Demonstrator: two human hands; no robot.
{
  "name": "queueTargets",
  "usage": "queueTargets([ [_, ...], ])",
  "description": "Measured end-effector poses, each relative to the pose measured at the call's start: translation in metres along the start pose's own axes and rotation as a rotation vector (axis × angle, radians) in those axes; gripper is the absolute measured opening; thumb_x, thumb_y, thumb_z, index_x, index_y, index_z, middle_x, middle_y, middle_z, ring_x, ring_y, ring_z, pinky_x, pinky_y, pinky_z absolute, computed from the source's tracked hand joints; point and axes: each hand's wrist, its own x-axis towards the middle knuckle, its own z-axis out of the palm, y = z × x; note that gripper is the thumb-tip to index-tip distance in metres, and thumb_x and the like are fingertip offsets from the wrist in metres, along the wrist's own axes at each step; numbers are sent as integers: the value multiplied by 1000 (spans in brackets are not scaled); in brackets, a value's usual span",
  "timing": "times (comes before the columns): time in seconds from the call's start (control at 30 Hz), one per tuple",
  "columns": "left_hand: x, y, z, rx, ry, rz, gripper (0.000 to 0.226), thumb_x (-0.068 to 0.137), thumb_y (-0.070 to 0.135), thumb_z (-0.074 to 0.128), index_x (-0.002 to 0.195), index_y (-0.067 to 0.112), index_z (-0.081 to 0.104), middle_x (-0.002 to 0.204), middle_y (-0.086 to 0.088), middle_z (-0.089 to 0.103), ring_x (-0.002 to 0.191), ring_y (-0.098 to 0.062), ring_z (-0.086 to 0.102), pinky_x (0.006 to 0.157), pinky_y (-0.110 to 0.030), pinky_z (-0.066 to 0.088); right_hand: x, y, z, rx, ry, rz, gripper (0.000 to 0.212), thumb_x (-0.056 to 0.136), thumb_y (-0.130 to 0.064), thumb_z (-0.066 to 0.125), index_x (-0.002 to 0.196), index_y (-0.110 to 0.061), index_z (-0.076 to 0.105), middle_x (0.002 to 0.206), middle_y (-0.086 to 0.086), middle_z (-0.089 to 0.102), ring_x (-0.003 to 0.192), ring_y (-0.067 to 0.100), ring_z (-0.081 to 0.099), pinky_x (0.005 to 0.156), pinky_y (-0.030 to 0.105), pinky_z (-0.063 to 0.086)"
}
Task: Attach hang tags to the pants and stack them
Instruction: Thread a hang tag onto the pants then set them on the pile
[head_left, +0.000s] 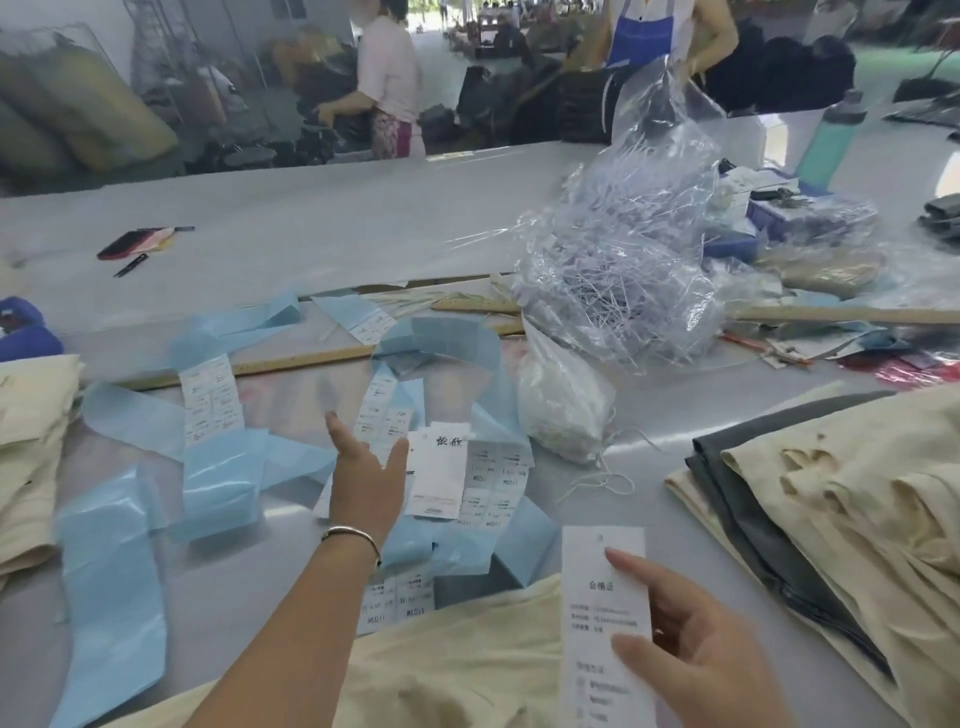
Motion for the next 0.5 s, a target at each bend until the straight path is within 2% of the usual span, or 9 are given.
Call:
queueTargets([
  [0.07, -30, 4, -6, -39, 13, 92, 90, 94, 37, 57, 154, 23, -9, 116, -6, 63, 104, -19, 62, 94, -33, 46, 2, -4, 12, -9, 38, -57, 57, 74, 21, 64, 102, -27, 73, 86, 9, 75, 79, 37, 70, 80, 52, 57],
  [0.1, -50, 8, -10, -91, -9, 161, 90, 93, 38, 58, 154, 24, -6, 99, 2, 65, 90, -8, 63, 86, -24, 50, 3, -5, 20, -41, 79, -106, 57, 73, 19, 67, 105, -28, 72, 82, 5, 75, 75, 29, 71, 78, 45, 58],
  [0.13, -71, 11, -14, -159, -66, 222, 90, 91, 40, 60, 154, 28, -2, 85, 5, 64, 79, -5, 63, 76, -16, 50, 4, -8, 29, -104, 115, -170, 61, 72, 15, 70, 113, -31, 68, 75, 0, 74, 68, 19, 68, 75, 34, 58],
  [0.2, -112, 15, -21, -286, -239, 297, 91, 84, 50, 64, 151, 40, 3, 78, 5, 63, 69, -5, 62, 68, -15, 49, 3, -19, 48, -244, 139, -285, 79, 70, 4, 75, 131, -39, 50, 55, -9, 60, 50, 5, 51, 61, 13, 47],
  [0.23, -129, 17, -24, -326, -322, 317, 92, 79, 55, 65, 148, 45, 5, 78, 4, 63, 68, -6, 62, 68, -17, 50, 1, -25, 57, -286, 133, -323, 87, 70, 1, 76, 138, -40, 40, 50, -9, 52, 47, 4, 46, 57, 9, 42],
  [0.33, -157, 21, -36, -442, -444, 243, 94, 68, 57, 67, 139, 53, 6, 80, -3, 64, 77, -19, 66, 76, -29, 55, -10, -42, 84, -327, 64, -402, 95, 71, -3, 76, 144, -38, 27, 52, -7, 48, 48, 4, 46, 54, 11, 41],
  [0.43, -165, 23, -56, -642, -431, 135, 93, 68, 47, 72, 141, 46, 13, 87, -8, 71, 86, -25, 70, 75, -25, 54, -26, -52, 101, -267, -61, -424, 94, 70, -4, 74, 145, -35, 27, 63, -3, 56, 55, 5, 55, 59, 15, 45],
  [0.5, -169, 22, -72, -653, -354, 198, 84, 78, 32, 68, 140, 45, 14, 90, -6, 74, 84, -19, 72, 71, -21, 53, -38, -58, 104, -188, -127, -432, 89, 66, -12, 71, 143, -35, 31, 72, 1, 59, 61, 8, 58, 60, 19, 46],
])
